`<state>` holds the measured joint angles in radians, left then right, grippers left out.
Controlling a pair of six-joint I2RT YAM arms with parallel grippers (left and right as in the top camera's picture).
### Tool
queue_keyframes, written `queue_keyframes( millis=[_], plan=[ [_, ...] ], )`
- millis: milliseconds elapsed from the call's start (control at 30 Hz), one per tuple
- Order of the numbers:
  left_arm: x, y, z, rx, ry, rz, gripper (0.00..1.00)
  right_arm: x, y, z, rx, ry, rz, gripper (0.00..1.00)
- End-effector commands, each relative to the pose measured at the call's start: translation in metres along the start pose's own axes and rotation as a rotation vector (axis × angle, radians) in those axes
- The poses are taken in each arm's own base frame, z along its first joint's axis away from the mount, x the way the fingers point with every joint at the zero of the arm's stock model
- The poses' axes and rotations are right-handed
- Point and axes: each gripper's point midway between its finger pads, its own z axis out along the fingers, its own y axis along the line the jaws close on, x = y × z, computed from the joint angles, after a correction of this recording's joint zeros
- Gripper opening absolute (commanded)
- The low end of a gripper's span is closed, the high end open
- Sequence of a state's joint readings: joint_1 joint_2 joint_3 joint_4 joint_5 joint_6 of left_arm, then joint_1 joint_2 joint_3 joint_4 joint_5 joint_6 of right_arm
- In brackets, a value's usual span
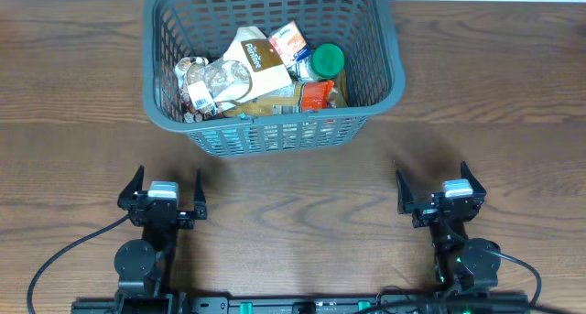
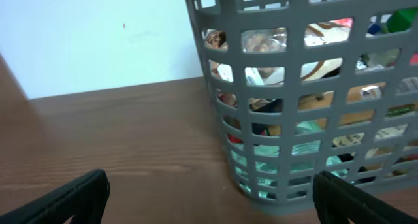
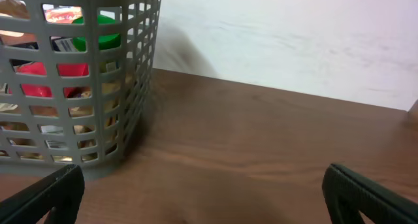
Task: Pack container
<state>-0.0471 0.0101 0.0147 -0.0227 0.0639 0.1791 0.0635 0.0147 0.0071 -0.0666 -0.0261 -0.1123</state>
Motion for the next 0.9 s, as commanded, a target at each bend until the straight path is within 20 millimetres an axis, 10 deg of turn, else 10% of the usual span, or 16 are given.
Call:
queue_keyframes(
  millis=[0, 867],
  plan=[
    [0.0152, -0.0003, 0.0001, -0.004, 0.051, -0.021, 0.98, 0.0007, 0.0018, -0.0002, -0.006, 0.001, 0.013, 0.99],
    [0.0148, -0.0003, 0.0002, -0.005, 0.050, -0.054, 0.99, 0.0007, 0.0018, -0.0002, -0.006, 0.001, 0.013, 0.99]
  ],
)
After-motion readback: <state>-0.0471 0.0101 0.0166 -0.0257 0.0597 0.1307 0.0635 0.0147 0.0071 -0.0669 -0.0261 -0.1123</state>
